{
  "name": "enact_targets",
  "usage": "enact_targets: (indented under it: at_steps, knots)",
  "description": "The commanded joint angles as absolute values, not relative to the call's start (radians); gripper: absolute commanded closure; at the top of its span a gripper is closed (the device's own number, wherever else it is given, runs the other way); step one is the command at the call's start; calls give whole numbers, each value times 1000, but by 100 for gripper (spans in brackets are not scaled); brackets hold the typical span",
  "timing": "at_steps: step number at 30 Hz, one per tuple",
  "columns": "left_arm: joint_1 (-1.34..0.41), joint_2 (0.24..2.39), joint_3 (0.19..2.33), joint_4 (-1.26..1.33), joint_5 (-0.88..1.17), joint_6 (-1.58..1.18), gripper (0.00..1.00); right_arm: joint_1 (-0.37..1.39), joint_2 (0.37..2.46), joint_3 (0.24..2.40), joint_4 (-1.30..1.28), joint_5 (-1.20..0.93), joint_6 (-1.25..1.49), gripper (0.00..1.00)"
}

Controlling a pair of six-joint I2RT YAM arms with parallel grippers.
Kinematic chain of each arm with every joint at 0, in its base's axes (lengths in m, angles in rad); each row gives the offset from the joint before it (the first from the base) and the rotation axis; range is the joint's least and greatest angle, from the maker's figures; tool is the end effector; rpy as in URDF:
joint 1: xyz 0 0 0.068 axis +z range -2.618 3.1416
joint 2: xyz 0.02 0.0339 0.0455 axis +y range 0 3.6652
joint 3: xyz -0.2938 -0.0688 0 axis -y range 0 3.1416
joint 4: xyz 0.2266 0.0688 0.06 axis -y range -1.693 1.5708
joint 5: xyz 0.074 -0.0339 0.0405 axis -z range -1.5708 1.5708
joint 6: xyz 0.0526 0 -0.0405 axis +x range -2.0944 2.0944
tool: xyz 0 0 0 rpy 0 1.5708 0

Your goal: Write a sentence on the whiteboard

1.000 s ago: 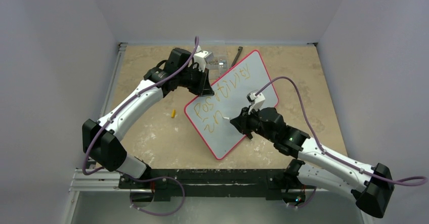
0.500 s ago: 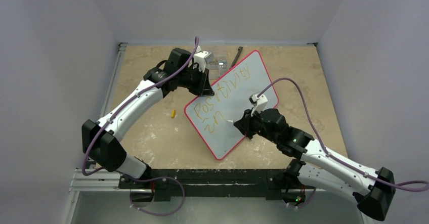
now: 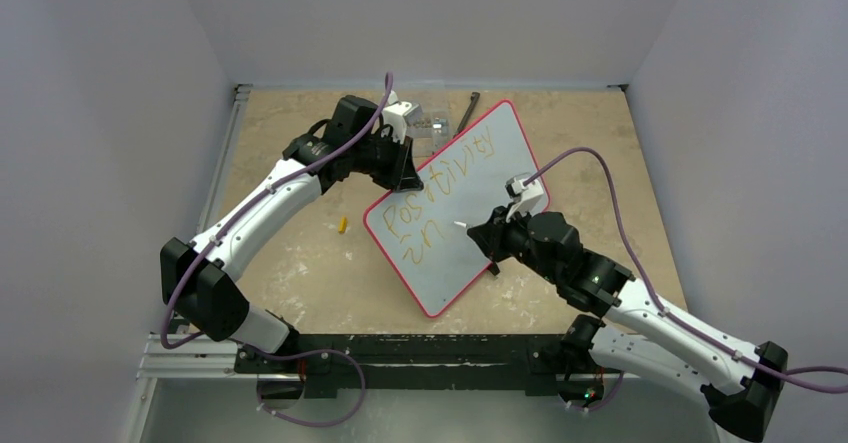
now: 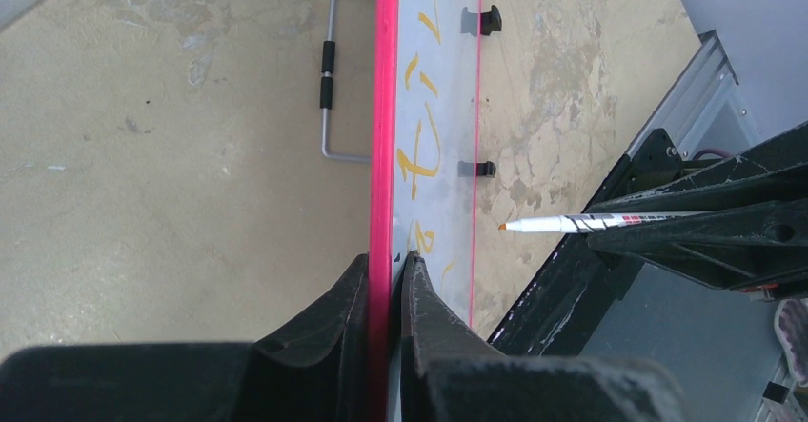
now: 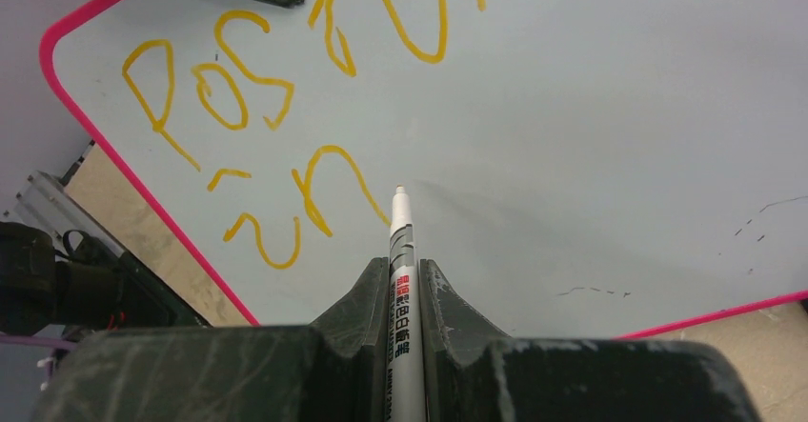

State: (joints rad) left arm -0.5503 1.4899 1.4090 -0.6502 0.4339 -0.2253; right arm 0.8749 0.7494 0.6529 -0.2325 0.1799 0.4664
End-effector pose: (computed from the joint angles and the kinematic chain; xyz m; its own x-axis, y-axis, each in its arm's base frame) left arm 0.2591 -0.1849 0.3666 -0.7203 0.2041 -0.6629 0.5954 0.6723 -0.4399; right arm 0.1067 0.1131 0.3109 -0.4757 0.1206 -0.8713 -0.4843 0.7909 0.3739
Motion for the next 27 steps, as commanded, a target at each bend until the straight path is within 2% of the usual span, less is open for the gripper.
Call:
enact_targets:
  at_steps: [1, 27]
  knots:
    - [-543, 1477, 1389, -744, 269, -149, 100, 870, 727, 689, -223, 247, 443, 100]
    - [-547, 1481, 1387, -746, 287, -126, 100, 870, 720, 668, -209, 279, 421, 100]
